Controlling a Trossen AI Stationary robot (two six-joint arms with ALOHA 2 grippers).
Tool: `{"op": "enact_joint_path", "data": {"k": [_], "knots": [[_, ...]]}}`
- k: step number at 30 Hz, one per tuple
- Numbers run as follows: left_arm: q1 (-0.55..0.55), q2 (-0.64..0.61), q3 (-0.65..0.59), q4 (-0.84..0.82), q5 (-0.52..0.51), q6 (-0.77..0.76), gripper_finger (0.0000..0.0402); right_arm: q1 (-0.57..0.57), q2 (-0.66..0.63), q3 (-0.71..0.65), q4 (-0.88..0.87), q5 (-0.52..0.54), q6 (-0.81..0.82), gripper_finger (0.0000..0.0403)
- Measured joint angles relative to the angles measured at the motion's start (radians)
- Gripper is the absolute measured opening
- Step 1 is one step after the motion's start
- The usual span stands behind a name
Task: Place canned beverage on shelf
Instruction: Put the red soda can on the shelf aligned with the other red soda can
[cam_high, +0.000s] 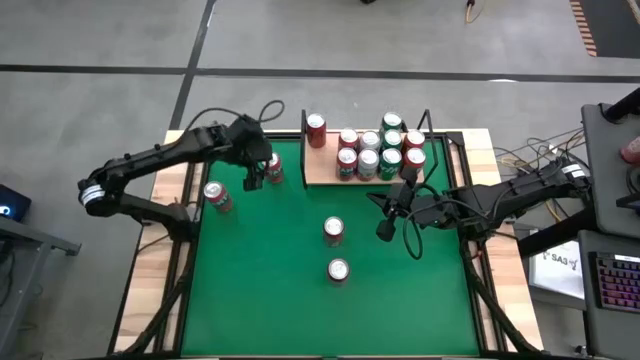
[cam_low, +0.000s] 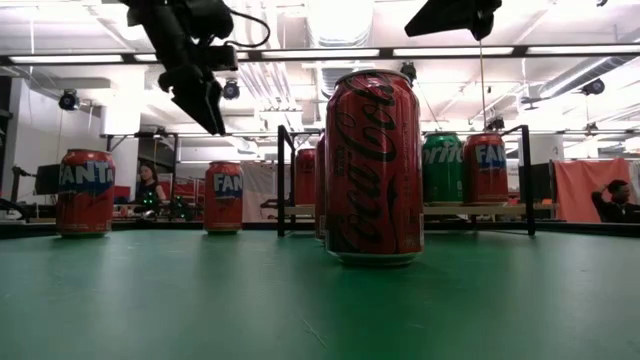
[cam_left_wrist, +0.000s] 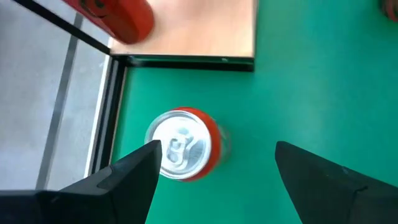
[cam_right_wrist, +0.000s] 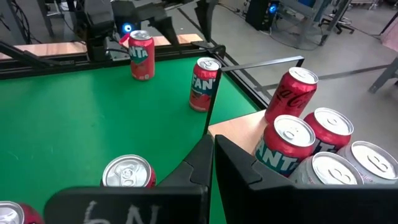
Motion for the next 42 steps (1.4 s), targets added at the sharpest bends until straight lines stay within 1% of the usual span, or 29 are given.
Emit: {"op": "enact_joint_path", "data": {"k": [4,8,18,25,35,42], "knots": [[0.048,0.011,0.0,0.038,0.015,0.014,0.0297,0.0,0.0,0.0,0.001,0.0,0.0,0.0009],[0.066,0.037,0.0,0.071,0.039,-0.002,0.0297,0.0,0.0,0.0,0.001,0.0,0.0,0.0009],[0.068,0.153,0.0,0.105,0.051,-0.007,0.0297,0.0,0.0,0.0,0.001,0.0,0.0,0.0009],[0.071,0.206,0.0,0.131,0.05,-0.006,0.0297,0.0,0.0,0.0,0.0,0.0,-0.01,0.0009],[0.073,0.205,0.002,0.125,0.041,-0.026,0.0297,0.0,0.0,0.0,0.0,0.0,-0.012,0.0009],[0.072,0.151,0.001,0.087,0.04,-0.063,0.0297,-0.002,0.0,0.0,0.004,0.0,-0.027,0.0009]]}}
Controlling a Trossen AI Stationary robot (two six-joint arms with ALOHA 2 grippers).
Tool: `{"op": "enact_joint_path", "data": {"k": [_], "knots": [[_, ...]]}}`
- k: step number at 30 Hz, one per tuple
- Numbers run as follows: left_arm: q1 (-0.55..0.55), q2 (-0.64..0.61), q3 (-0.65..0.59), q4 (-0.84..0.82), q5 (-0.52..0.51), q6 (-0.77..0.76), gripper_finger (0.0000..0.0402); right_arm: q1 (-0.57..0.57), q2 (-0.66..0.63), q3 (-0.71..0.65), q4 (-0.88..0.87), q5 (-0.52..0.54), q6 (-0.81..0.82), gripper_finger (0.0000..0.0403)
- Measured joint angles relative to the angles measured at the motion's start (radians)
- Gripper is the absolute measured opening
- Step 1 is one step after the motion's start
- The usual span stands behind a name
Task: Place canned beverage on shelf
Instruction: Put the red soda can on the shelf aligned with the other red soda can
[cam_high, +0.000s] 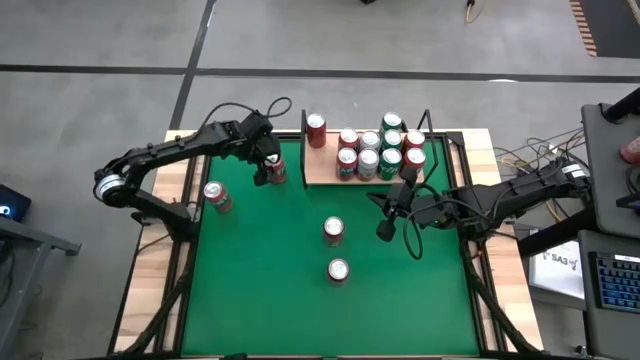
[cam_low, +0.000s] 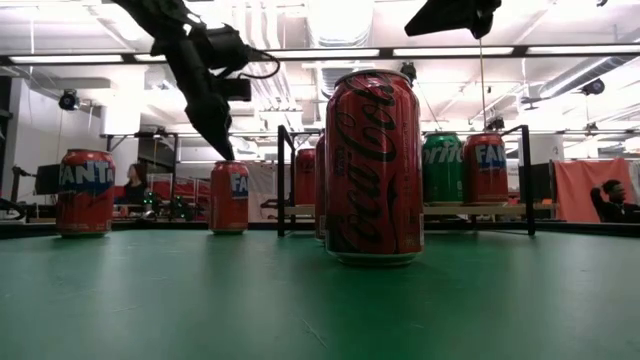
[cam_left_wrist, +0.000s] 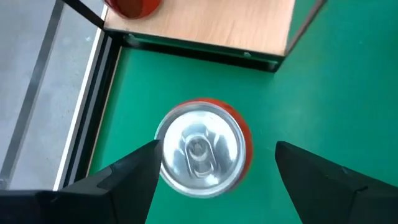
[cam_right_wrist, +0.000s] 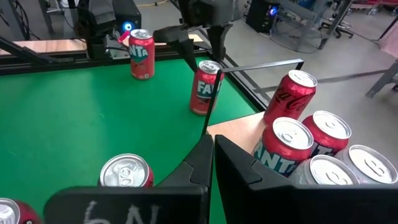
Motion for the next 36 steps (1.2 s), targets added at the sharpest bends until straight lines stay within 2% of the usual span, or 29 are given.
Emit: {"op": "enact_joint_path", "data": {"k": [6,20,30,36], "knots": [[0.0,-0.045,0.0,-0.002,0.0,-0.023,0.0297,-0.002,0.0,0.0,0.001,0.0,-0.002,0.0009],[0.007,-0.041,-0.001,0.039,-0.011,0.014,0.0297,-0.056,0.0,0.0,0.0,-0.002,0.0,0.0009],[0.01,-0.04,-0.001,0.042,-0.078,0.114,0.0297,-0.055,-0.003,0.002,0.0,-0.002,-0.006,0.0009],[0.013,-0.04,-0.001,0.042,-0.105,0.113,0.0297,-0.055,-0.003,0.002,0.0,-0.002,-0.008,0.0009]]}}
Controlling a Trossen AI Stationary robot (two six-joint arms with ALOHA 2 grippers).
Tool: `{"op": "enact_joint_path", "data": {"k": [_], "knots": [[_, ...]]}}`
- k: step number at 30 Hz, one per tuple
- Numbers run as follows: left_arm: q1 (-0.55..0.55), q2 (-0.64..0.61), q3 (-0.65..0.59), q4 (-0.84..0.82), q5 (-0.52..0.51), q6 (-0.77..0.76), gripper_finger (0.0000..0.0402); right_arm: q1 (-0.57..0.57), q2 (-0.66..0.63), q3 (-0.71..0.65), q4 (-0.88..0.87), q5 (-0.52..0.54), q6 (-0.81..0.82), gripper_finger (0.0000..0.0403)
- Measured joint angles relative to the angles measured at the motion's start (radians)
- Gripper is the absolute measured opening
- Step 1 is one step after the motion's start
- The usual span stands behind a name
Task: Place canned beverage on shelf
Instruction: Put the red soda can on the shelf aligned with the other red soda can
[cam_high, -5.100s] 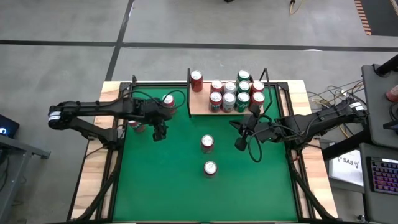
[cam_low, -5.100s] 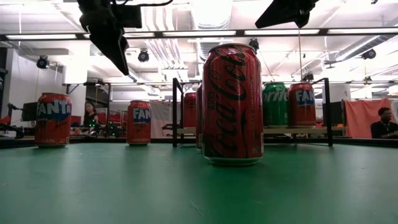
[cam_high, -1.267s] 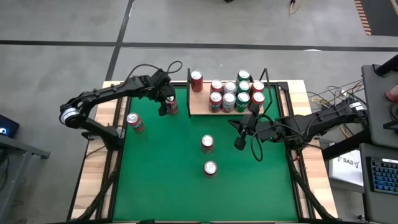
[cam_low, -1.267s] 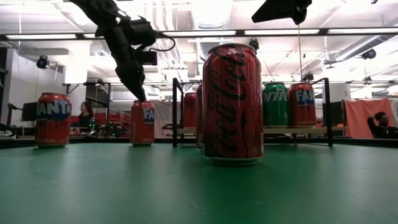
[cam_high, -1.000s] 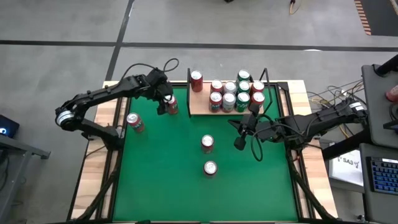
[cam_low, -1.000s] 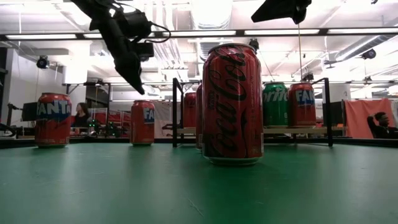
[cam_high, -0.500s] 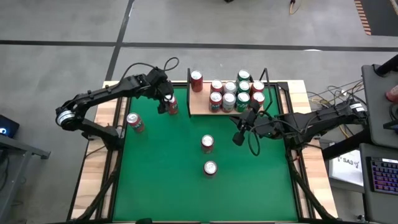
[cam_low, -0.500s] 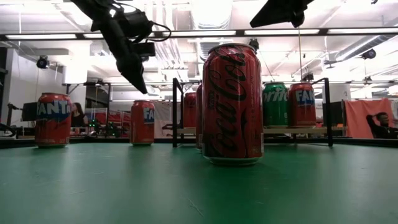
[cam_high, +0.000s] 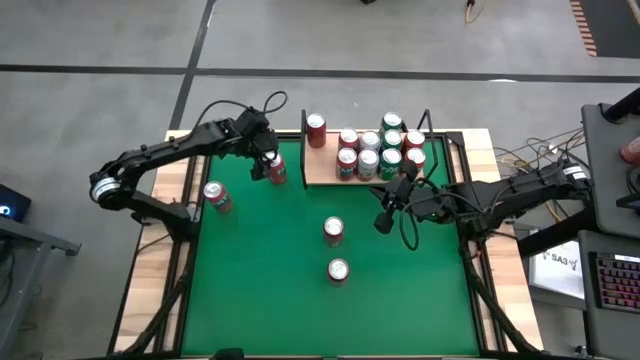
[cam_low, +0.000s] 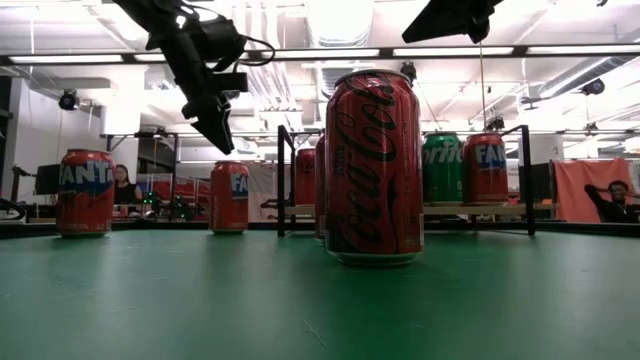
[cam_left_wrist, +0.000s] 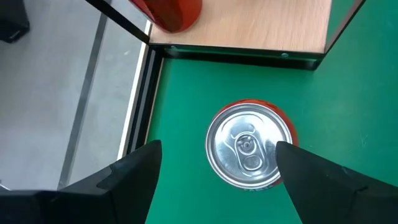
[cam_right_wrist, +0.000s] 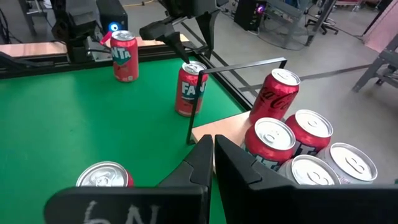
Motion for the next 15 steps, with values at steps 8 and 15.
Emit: {"op": "enact_joint_path", "data": {"k": [8,15], "knots": [[0.02,0.0,0.0,0.004,0.036,-0.054,0.0306,0.0,0.0,0.0,0.0,0.0,0.0,0.0009],[0.044,0.014,0.0,0.005,0.126,-0.082,0.0332,0.0,0.0,0.0,0.0,-0.001,0.0,0.0009]]}}
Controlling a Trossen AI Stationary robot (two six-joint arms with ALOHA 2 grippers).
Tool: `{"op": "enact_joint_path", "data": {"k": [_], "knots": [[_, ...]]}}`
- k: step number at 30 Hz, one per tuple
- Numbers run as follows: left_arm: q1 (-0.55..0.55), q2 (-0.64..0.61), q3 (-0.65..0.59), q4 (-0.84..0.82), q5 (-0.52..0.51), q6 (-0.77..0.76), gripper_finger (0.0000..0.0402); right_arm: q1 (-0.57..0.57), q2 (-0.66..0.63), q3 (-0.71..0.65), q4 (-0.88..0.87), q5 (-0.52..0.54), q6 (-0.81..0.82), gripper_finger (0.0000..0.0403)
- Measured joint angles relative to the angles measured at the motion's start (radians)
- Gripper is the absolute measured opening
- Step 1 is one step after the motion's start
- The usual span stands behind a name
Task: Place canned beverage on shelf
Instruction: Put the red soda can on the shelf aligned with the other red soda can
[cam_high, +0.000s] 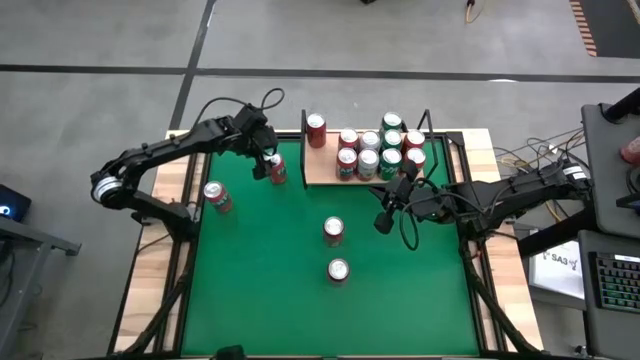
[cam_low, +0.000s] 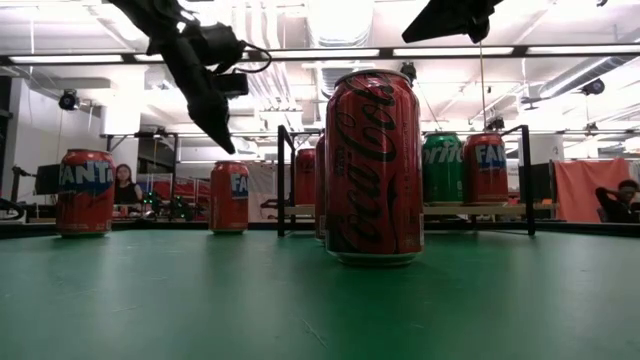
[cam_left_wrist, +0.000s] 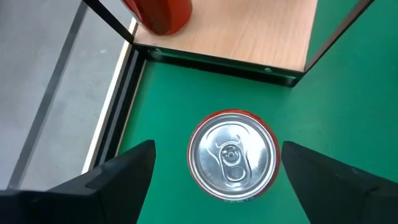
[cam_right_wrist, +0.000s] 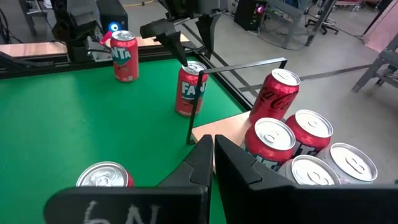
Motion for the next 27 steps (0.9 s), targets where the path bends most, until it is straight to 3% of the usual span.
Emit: {"op": "enact_joint_path", "data": {"k": [9,27], "knots": [[0.0,0.027,0.0,0.004,0.054,0.006,0.034,0.0,0.0,0.0,0.0,0.0,0.0,0.0009],[0.0,0.114,-0.019,0.019,0.051,-0.013,0.0339,0.0,0.0,0.0,-0.001,0.0,0.007,0.0009]]}}
